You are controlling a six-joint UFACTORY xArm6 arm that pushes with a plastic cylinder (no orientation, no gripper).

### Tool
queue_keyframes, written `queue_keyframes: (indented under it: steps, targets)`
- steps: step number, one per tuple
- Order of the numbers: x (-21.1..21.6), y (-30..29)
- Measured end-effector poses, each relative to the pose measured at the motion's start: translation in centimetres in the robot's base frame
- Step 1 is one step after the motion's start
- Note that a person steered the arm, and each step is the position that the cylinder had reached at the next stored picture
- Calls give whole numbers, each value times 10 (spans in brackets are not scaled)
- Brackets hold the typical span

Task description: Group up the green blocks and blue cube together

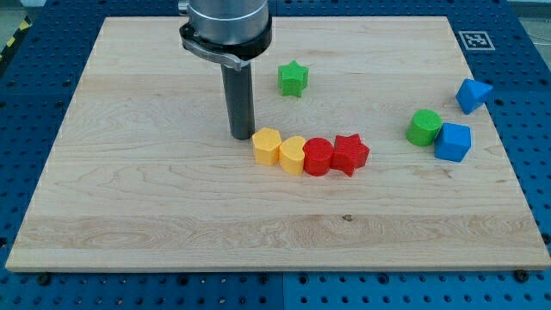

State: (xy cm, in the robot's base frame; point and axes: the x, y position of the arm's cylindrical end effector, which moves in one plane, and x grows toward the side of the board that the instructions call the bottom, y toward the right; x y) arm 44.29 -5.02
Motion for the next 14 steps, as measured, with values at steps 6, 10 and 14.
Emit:
queue_keyframes:
  steps: [6,10,14]
  targets:
    - [-87,113]
    - [-42,152]
    - [-28,287]
